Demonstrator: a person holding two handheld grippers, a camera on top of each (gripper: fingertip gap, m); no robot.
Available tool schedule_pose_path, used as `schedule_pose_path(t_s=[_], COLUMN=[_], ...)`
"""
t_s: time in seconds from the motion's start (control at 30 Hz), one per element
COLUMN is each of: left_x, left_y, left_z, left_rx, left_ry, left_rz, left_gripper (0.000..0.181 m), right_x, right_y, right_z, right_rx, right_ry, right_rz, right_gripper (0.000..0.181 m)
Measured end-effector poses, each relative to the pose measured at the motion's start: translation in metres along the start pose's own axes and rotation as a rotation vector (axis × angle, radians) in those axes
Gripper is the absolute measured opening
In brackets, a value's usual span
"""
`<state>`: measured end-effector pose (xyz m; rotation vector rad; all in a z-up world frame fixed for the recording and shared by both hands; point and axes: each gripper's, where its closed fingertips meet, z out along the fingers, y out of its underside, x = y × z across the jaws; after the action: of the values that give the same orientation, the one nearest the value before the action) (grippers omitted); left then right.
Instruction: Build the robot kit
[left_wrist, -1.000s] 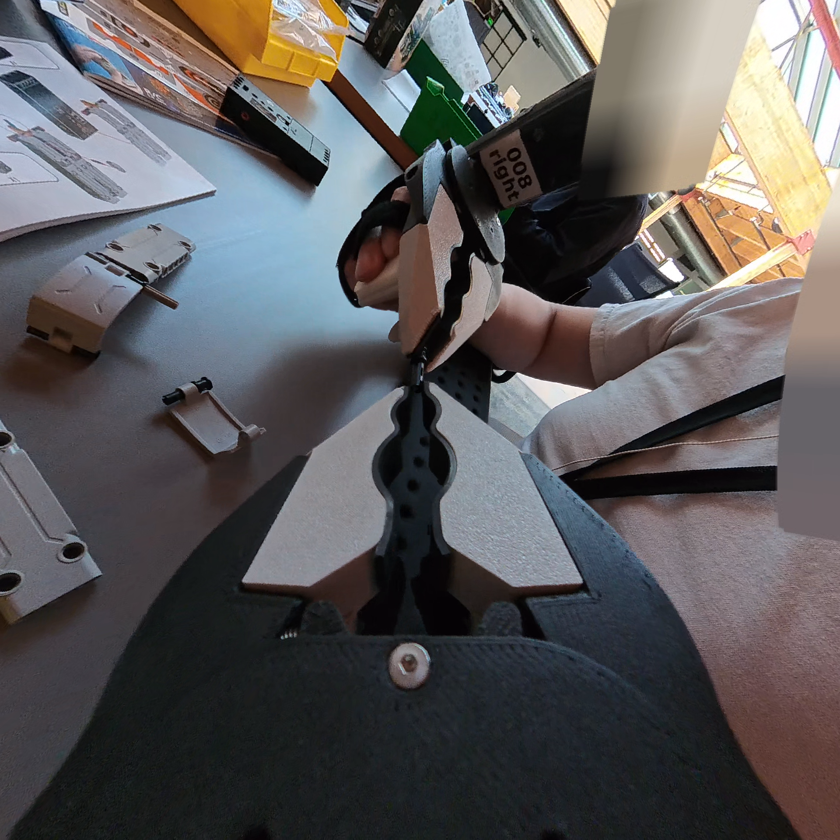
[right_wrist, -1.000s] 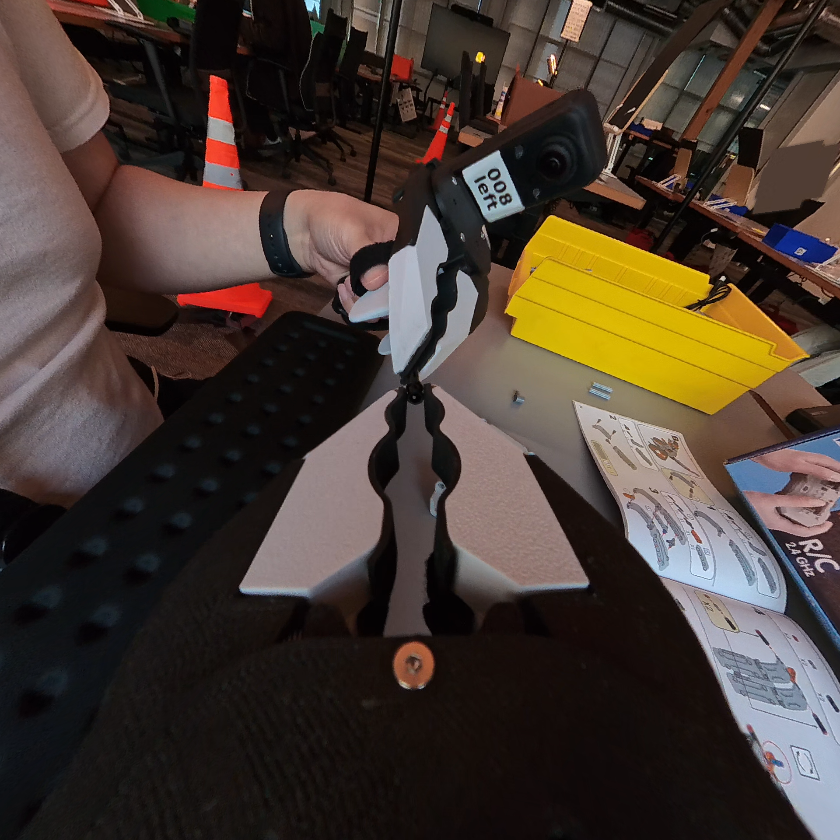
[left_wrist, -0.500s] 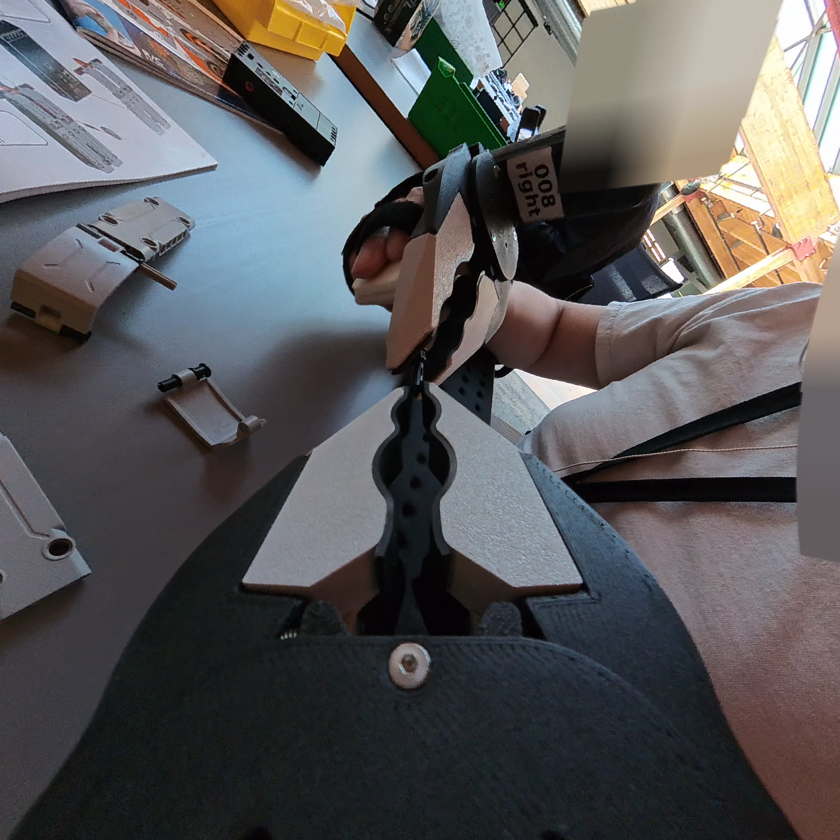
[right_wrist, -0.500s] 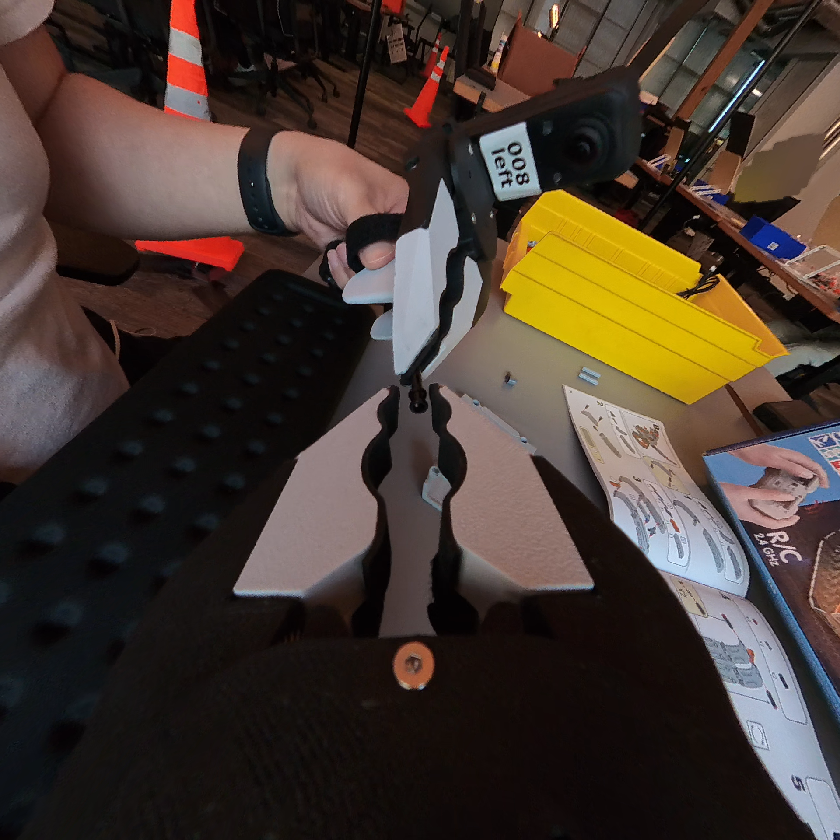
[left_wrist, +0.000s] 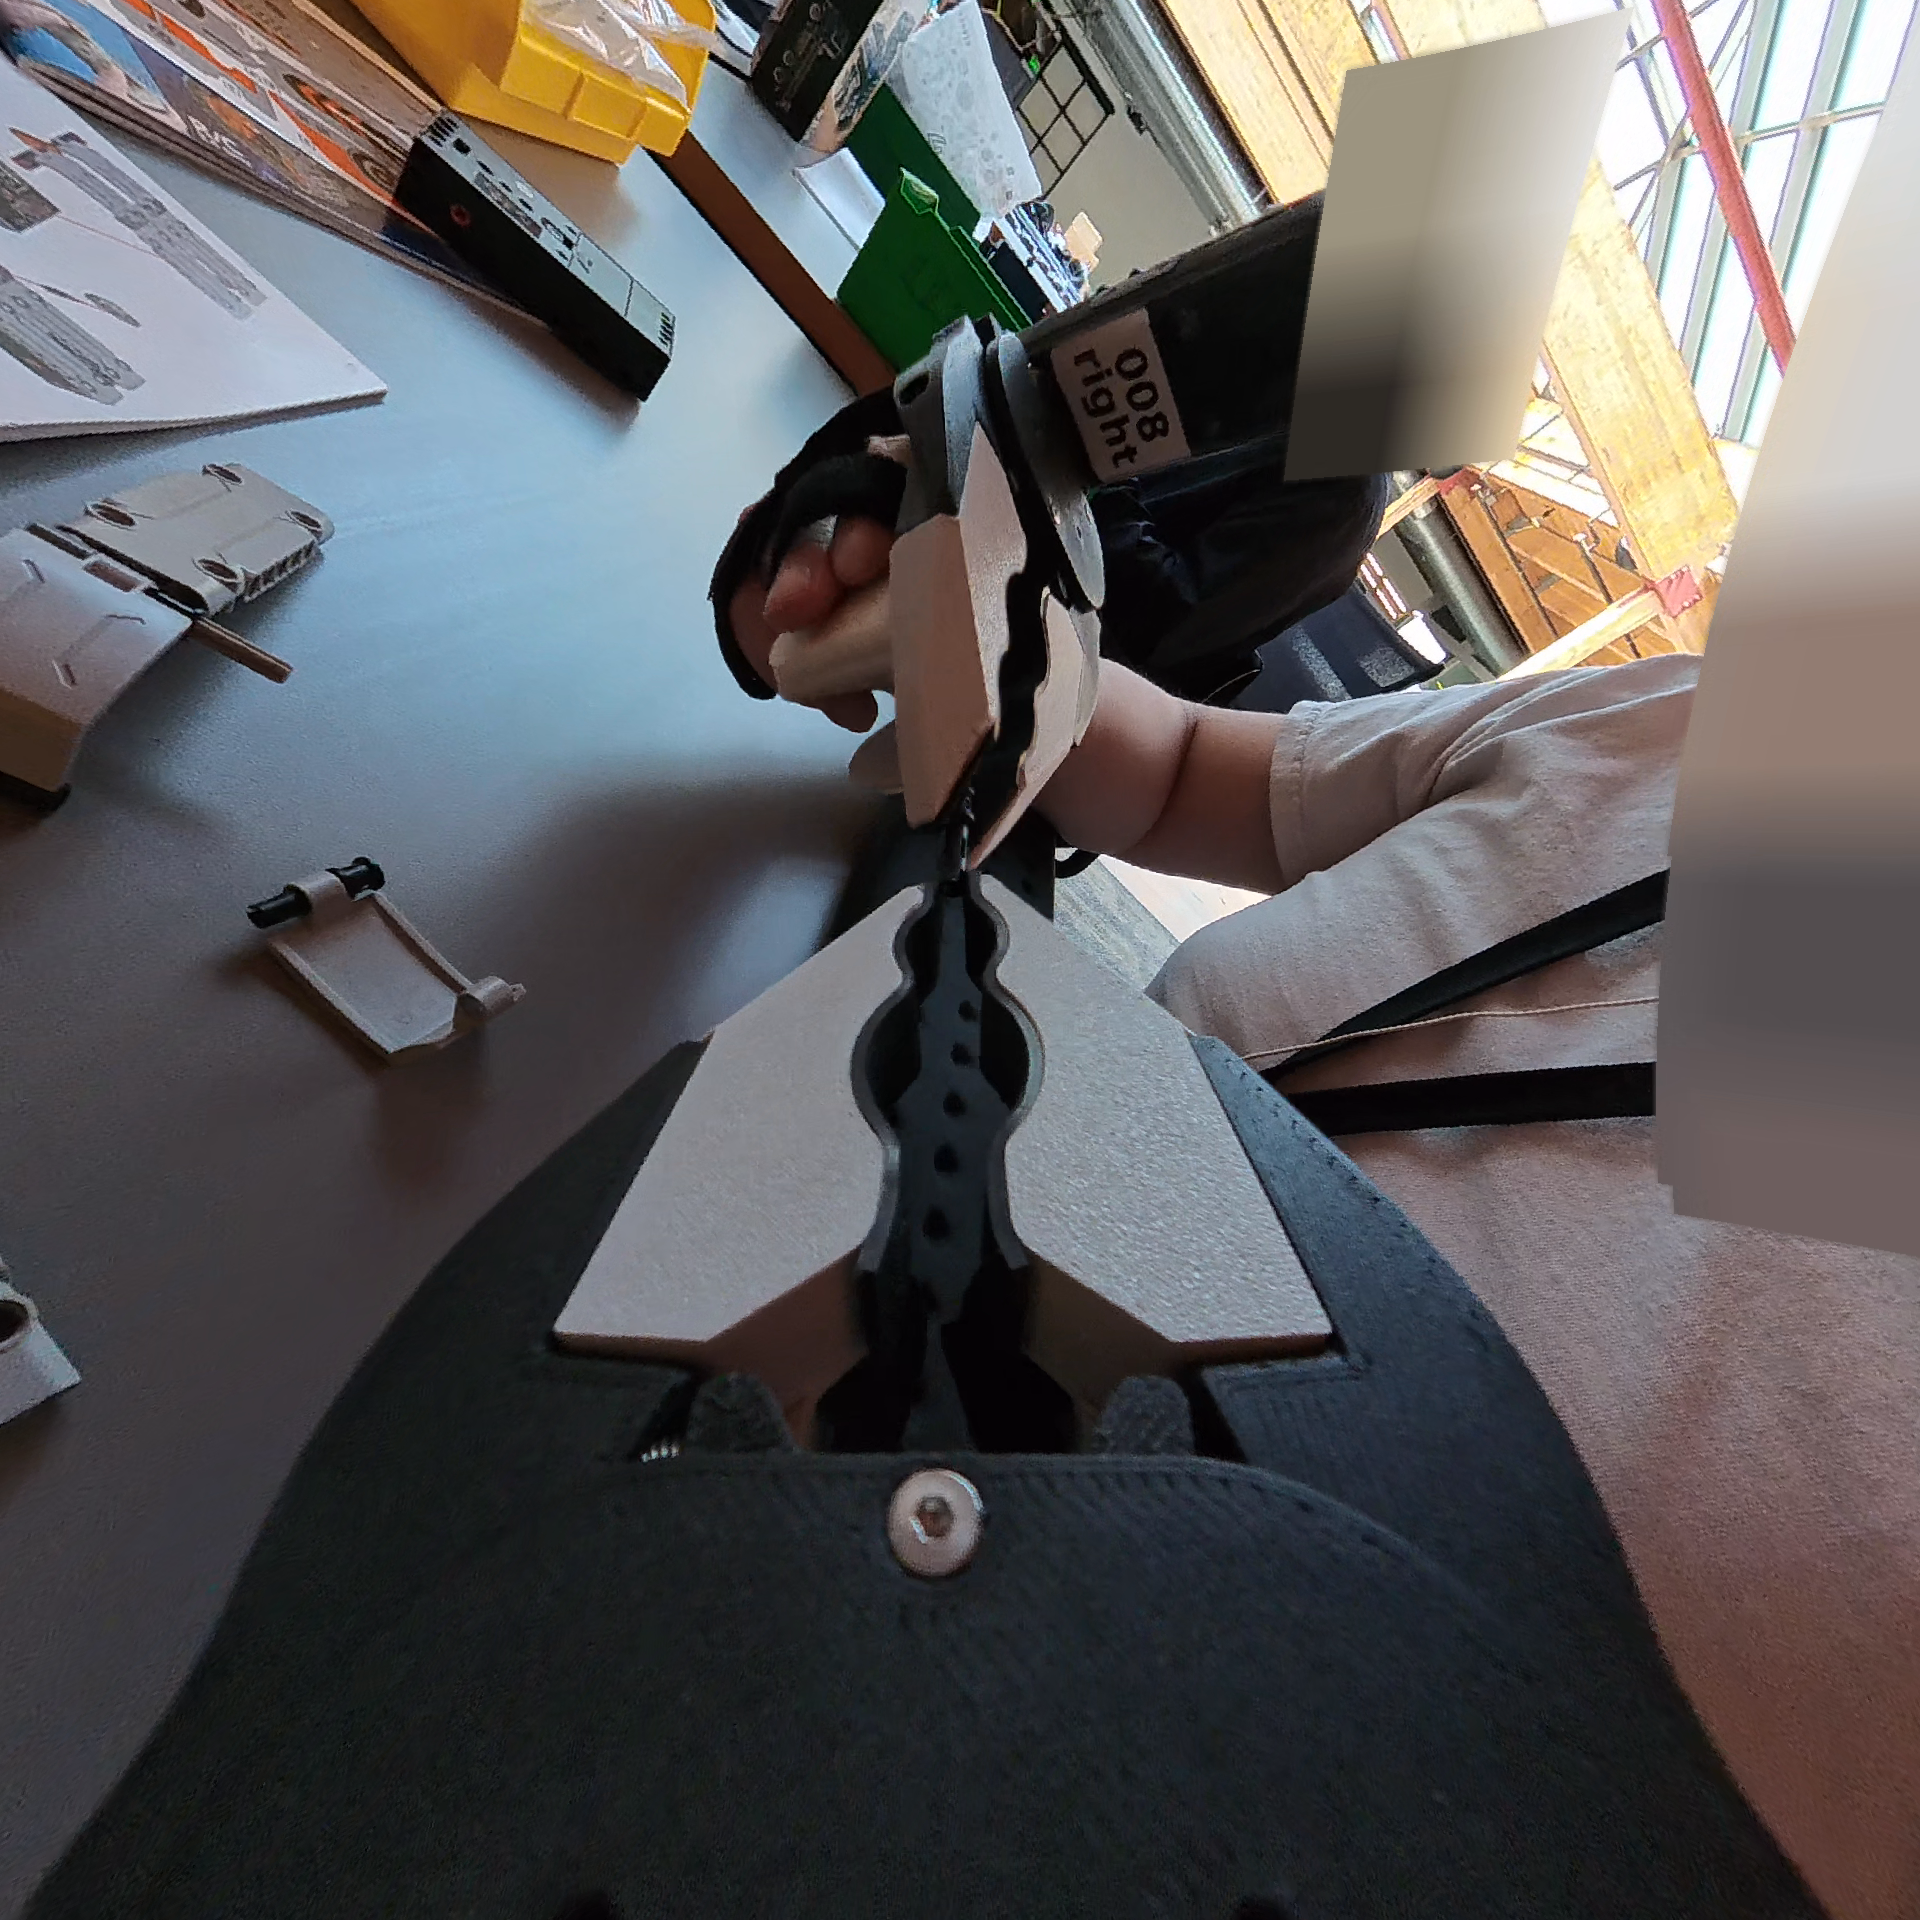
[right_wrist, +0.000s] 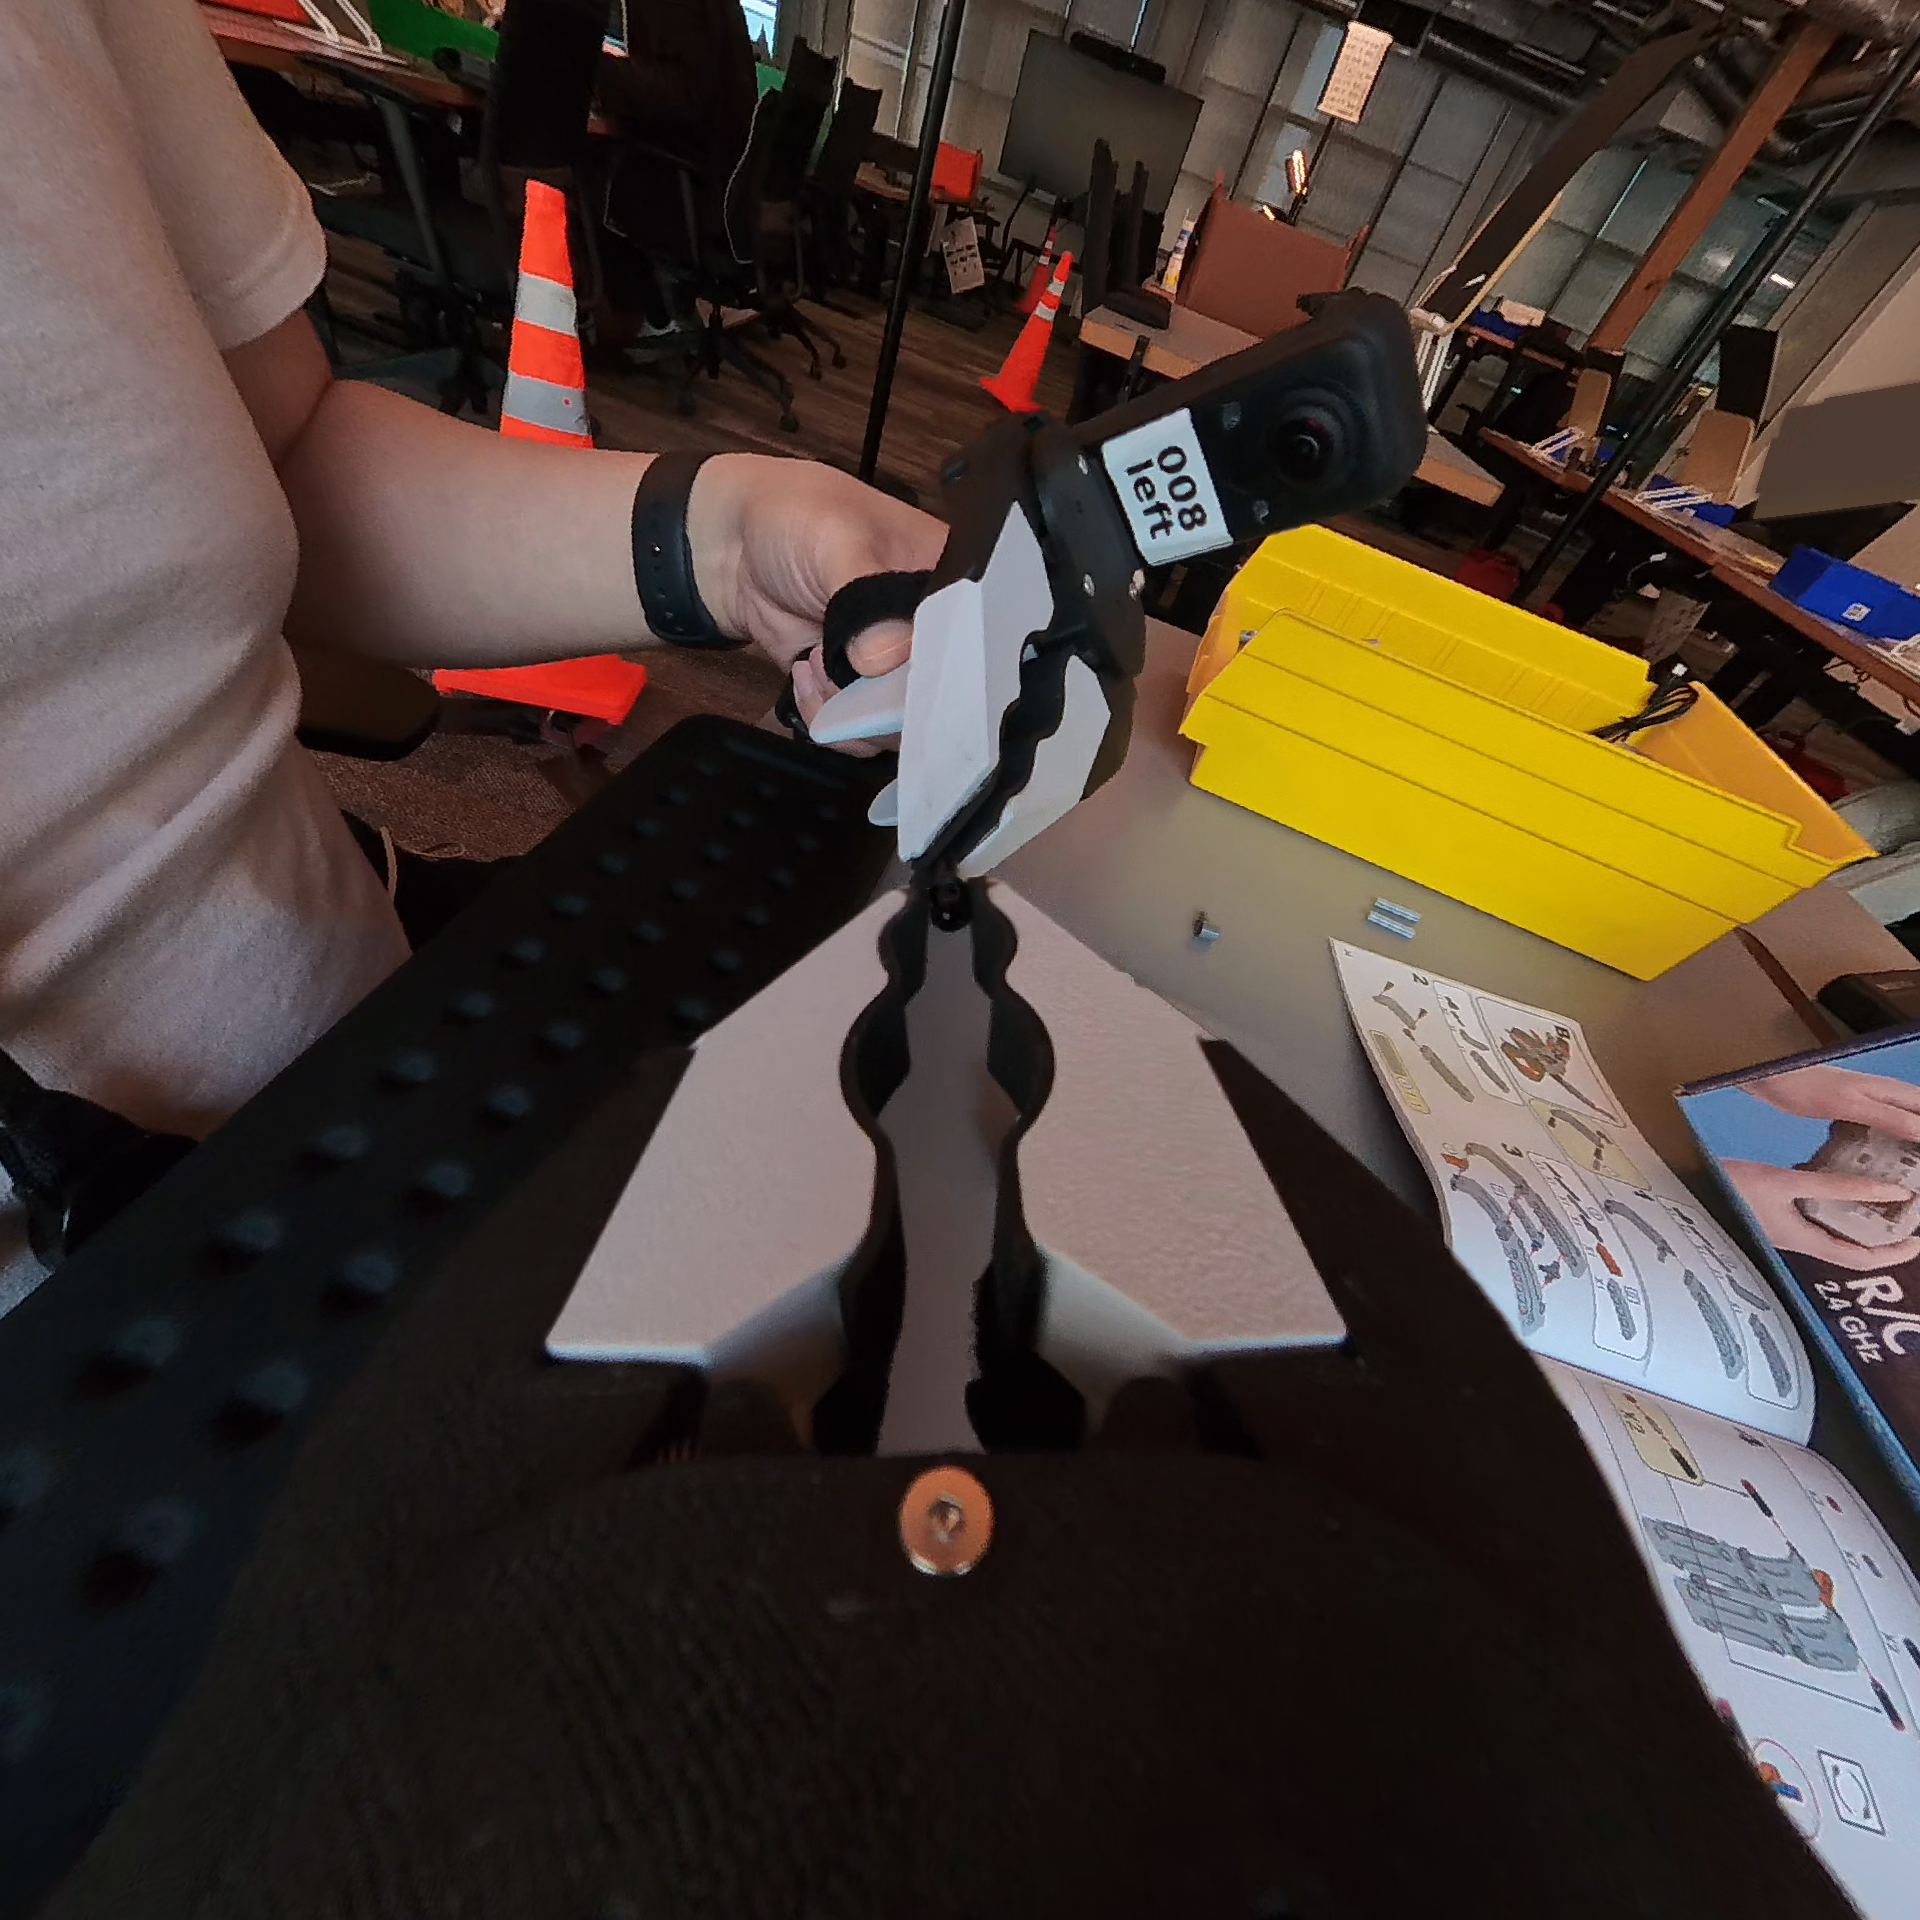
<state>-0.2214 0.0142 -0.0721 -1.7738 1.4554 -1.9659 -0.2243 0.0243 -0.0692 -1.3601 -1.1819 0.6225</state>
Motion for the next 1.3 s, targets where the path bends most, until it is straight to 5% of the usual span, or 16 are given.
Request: schedule_pose_path(t_s=[0.4, 0.57, 0.83, 1.3], left_x=[-0.005, -0.005, -0.049, -0.023], left_y=[0.017, 0.007, 0.014, 0.007], left_z=[0.012, 0.013, -0.003, 0.019], left_rx=[-0.119, -0.066, -0.117, -0.060], left_ry=[-0.050, -0.017, -0.304, -0.158], left_rz=[0.084, 0.052, 0.124, 0.170], left_gripper=[0.000, 0.000, 0.019, 0.001], right_x=[-0.012, -0.005, 0.007, 0.002], right_y=[0.012, 0.009, 0.037, 0.022], right_z=[-0.007, -0.012, -0.013, -0.012], right_rx=[-0.047, -0.031, -0.145, -0.060], right_ry=[-0.026, -0.008, 0.040, 0.020], right_rz=[0.057, 0.081, 0.102, 0.079], right_gripper=[0.007, 0.006, 0.006, 0.006])
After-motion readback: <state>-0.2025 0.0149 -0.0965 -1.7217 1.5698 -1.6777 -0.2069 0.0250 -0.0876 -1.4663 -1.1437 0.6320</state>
